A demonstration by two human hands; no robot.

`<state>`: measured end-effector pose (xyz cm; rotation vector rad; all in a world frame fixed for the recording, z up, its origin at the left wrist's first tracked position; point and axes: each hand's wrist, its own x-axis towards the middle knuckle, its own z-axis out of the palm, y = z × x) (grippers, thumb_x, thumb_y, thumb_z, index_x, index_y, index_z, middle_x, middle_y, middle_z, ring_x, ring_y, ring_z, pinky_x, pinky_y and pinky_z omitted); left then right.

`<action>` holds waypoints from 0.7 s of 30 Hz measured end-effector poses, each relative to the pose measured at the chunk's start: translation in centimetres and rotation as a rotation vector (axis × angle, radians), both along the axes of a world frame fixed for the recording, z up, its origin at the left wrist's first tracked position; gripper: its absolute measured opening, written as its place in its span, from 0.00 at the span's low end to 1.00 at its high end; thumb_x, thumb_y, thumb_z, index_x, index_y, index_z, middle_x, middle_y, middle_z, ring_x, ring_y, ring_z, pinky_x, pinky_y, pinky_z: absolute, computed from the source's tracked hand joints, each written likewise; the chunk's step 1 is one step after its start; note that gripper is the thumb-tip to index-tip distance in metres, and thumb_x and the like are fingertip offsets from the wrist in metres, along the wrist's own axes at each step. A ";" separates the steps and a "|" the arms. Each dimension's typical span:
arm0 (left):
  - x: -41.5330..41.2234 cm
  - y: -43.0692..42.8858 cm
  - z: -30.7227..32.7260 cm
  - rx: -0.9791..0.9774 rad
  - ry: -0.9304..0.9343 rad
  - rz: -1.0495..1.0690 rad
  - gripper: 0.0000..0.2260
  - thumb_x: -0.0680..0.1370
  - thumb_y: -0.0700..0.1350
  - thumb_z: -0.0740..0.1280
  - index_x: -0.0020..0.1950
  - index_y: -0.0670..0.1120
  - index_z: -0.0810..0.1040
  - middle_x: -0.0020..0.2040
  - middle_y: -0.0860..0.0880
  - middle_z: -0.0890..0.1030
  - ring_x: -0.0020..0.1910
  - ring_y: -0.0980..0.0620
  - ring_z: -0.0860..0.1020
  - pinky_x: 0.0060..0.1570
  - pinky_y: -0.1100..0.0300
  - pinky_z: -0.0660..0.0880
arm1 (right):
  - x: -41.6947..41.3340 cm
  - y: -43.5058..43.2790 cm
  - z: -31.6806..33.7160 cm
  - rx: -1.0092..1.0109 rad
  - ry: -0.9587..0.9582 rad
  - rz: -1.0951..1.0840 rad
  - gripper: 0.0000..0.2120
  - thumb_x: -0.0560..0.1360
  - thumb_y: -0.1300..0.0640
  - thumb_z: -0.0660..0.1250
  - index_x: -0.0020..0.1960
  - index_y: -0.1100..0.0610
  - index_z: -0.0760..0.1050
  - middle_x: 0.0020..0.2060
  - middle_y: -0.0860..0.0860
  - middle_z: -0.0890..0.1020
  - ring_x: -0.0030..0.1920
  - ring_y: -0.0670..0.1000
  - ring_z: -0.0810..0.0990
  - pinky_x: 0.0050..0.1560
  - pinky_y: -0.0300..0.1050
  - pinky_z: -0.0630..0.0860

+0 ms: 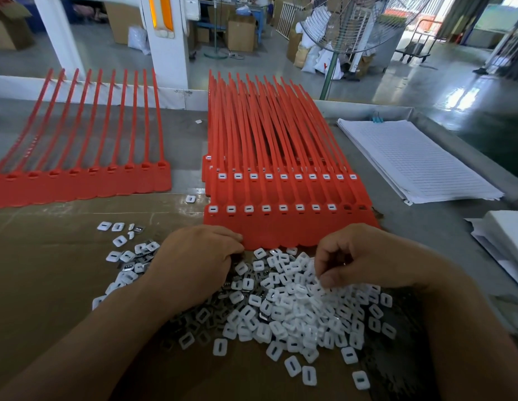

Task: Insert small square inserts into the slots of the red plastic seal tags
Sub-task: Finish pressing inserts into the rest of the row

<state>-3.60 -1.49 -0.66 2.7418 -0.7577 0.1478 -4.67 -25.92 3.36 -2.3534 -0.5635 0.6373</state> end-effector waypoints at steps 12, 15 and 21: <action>0.1 0.0 0.0 -0.002 0.000 0.002 0.16 0.77 0.43 0.58 0.60 0.57 0.77 0.62 0.63 0.74 0.60 0.64 0.71 0.59 0.67 0.64 | 0.3 -0.5 -0.1 0.115 0.001 -0.071 0.05 0.68 0.54 0.73 0.36 0.47 0.78 0.33 0.44 0.82 0.33 0.40 0.79 0.36 0.31 0.73; 0.1 0.0 0.1 0.000 0.001 0.001 0.16 0.77 0.44 0.57 0.60 0.58 0.76 0.62 0.64 0.73 0.60 0.65 0.71 0.59 0.67 0.65 | 0.5 -0.7 -0.3 0.127 -0.044 -0.112 0.08 0.69 0.58 0.72 0.38 0.46 0.78 0.34 0.45 0.82 0.34 0.40 0.79 0.37 0.30 0.74; 0.0 0.0 0.1 0.005 -0.007 -0.003 0.16 0.77 0.44 0.57 0.60 0.58 0.76 0.62 0.63 0.74 0.60 0.64 0.71 0.58 0.68 0.64 | 0.6 -1.3 -0.4 0.187 -0.065 -0.203 0.13 0.68 0.63 0.73 0.44 0.45 0.79 0.39 0.46 0.83 0.39 0.43 0.82 0.40 0.30 0.75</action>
